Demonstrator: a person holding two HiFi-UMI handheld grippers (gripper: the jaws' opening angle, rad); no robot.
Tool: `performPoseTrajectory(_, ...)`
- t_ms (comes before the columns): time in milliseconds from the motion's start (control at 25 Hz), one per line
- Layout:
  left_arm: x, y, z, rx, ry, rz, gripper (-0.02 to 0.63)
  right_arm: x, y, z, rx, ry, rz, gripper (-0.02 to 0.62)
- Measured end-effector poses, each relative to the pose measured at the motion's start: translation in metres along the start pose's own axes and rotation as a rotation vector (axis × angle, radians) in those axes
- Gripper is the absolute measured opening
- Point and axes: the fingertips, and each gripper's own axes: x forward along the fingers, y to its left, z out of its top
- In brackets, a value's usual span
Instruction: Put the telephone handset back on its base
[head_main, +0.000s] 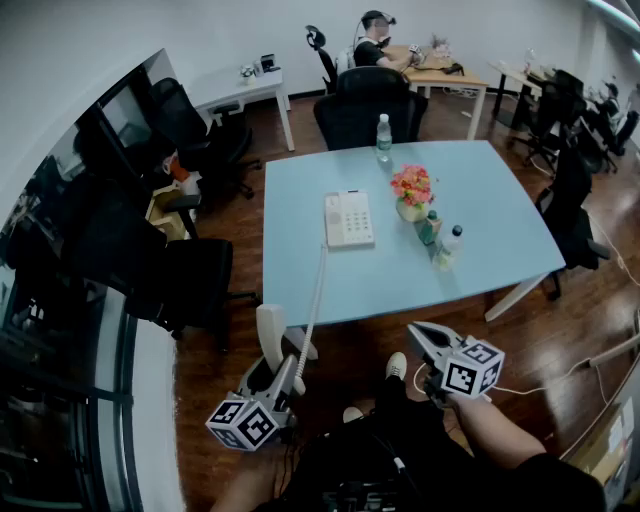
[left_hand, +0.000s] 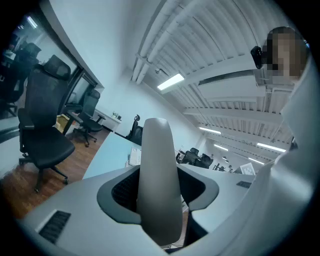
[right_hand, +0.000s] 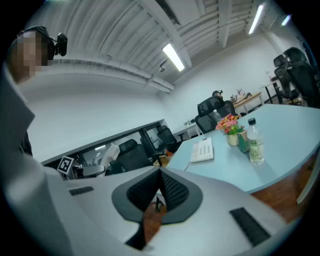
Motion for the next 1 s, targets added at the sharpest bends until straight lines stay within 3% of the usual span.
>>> performPoseTrajectory(560, 0.023, 0.007, -0.005, -0.005, 0.035, -0.006, 0.210, 0.009, -0.010, -0.003, 0.029, -0.003, -0.001, 0.011)
performPoseTrajectory(1000, 0.064, 0.031, 0.006, -0.027, 0.048, 0.053, 0.210, 0.054, -0.029, 0.033, 0.013, 0.009, 0.045, 0.011)
